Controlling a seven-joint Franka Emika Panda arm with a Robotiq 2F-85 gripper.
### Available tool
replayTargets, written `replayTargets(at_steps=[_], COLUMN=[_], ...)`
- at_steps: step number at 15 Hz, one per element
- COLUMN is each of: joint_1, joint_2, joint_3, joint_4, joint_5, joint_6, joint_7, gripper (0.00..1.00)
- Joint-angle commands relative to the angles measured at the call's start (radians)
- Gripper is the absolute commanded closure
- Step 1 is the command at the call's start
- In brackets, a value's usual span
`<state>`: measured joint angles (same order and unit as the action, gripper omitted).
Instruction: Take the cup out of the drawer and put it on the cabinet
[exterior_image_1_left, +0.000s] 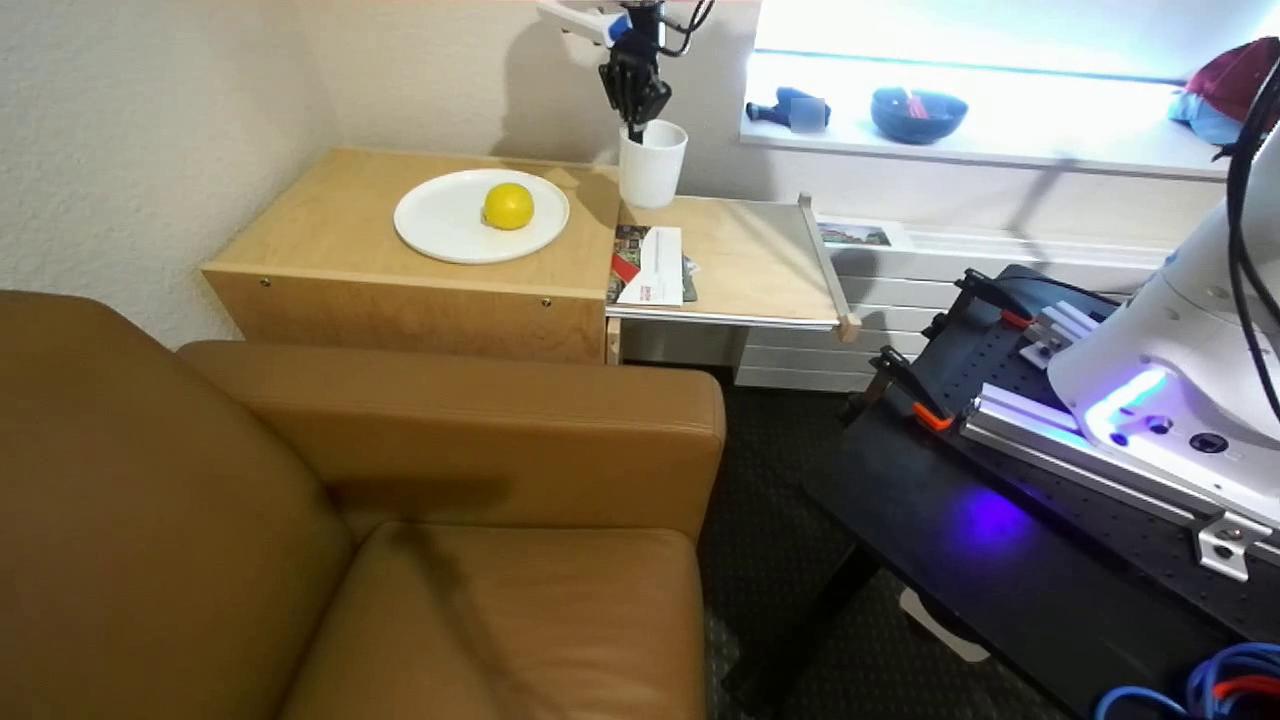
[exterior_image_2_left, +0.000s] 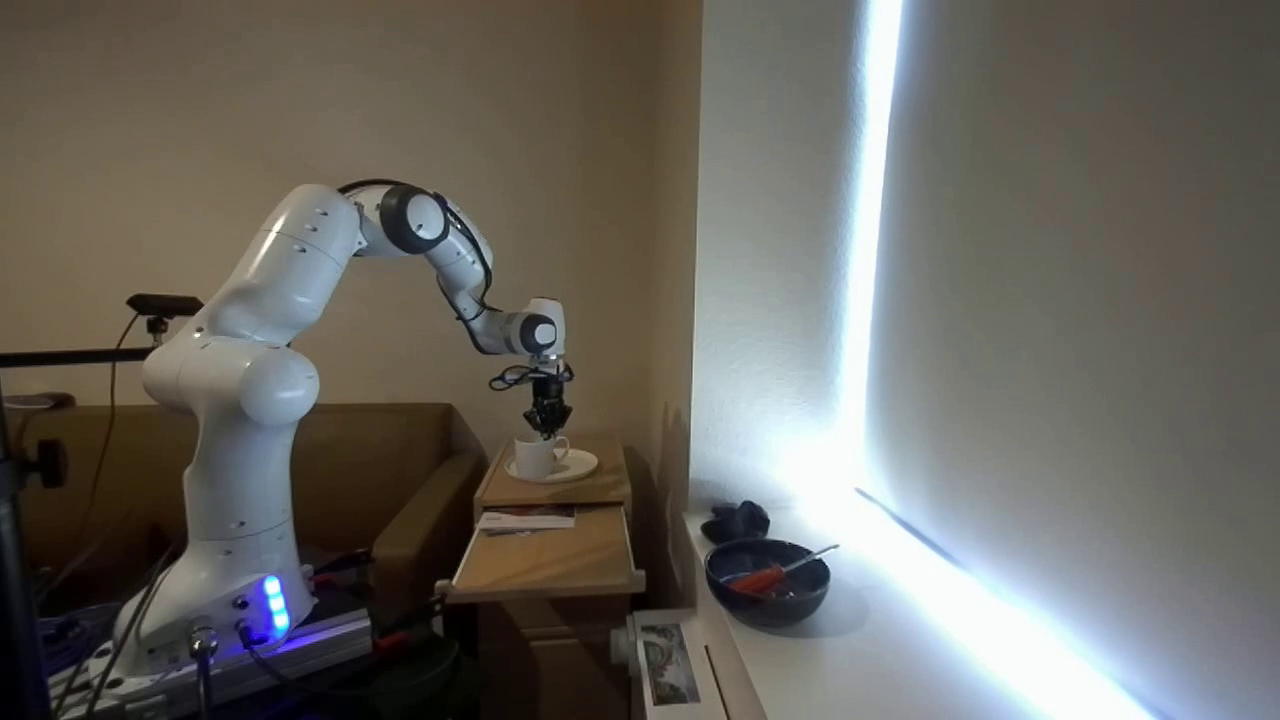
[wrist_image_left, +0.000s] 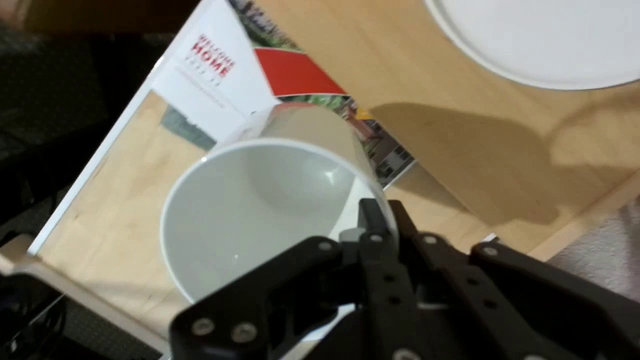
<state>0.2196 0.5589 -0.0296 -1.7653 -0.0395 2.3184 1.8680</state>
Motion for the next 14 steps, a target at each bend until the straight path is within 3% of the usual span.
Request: replayTargets(at_steps=[1, 4, 5, 10, 14], joint_1=[0.009, 0.018, 0.008, 0.012, -0.002], joint_2=[0.150, 0.206, 0.173, 0.234, 0.325], joint_3=[-0.036, -0.065, -0.047, -0.065, -0.079], joint_4=[0.209, 0.301, 0.228, 0.313, 0.429], joint_5=[0.029, 0.021, 0.011, 0.010, 0.074], joint_6=[0.030, 0.009, 0.033, 0.008, 0.037], joint_7=[0.141, 0.257, 0.207, 0.273, 0.471], gripper=[0.99, 0.99, 0.94, 0.99, 0.99])
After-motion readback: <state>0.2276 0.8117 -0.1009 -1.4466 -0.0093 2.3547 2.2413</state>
